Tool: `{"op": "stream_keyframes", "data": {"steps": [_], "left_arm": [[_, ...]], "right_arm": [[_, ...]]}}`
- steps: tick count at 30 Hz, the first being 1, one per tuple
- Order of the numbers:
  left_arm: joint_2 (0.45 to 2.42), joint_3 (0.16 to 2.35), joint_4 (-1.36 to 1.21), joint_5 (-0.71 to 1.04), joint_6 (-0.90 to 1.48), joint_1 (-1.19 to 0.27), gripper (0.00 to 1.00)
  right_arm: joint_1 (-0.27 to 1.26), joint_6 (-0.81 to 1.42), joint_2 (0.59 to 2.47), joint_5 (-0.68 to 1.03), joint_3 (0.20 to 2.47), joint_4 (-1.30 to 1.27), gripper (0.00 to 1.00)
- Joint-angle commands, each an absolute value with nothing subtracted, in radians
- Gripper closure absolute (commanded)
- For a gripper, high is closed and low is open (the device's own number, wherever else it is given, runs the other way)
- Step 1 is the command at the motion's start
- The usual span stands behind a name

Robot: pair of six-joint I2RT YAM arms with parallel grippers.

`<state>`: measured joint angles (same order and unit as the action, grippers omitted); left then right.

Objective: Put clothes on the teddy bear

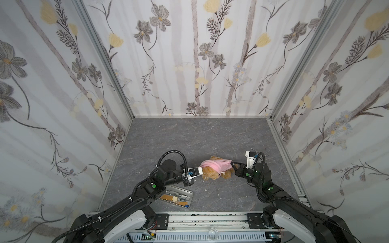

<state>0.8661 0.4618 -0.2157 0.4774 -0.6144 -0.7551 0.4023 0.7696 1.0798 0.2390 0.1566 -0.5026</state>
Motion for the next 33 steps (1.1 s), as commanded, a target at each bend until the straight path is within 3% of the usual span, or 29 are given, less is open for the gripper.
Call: {"op": "stream_keyframes", "data": {"steps": [1, 11, 14, 18, 22, 23, 33], "left_arm": [[0.853, 0.453, -0.231, 0.462, -0.629, -0.743, 1.00], [0.836, 0.434, -0.230, 0.437, -0.632, -0.703, 1.00], [0.859, 0.447, -0.224, 0.459, -0.640, -0.712, 1.00], [0.907, 0.481, -0.216, 0.485, -0.642, -0.729, 1.00], [0.923, 0.491, -0.216, 0.491, -0.657, -0.735, 1.00], [0.926, 0.491, -0.216, 0.490, -0.659, -0.735, 1.00], [0.928, 0.504, -0.213, 0.488, -0.665, -0.738, 1.00]], "right_arm": [[0.365, 0.786, 1.127, -0.028, 0.115, -0.484, 1.00], [0.318, 0.786, 1.204, 0.031, 0.070, -0.587, 1.00], [0.329, 0.698, 1.153, 0.142, 0.082, -0.643, 1.00], [0.437, 0.454, 0.983, 0.124, 0.200, -0.448, 0.59], [0.543, 0.284, 0.874, 0.059, 0.252, -0.395, 0.40], [0.562, 0.255, 0.856, 0.049, 0.256, -0.404, 0.29], [0.695, 0.069, 0.954, 0.330, 0.387, -0.439, 0.17]]}}
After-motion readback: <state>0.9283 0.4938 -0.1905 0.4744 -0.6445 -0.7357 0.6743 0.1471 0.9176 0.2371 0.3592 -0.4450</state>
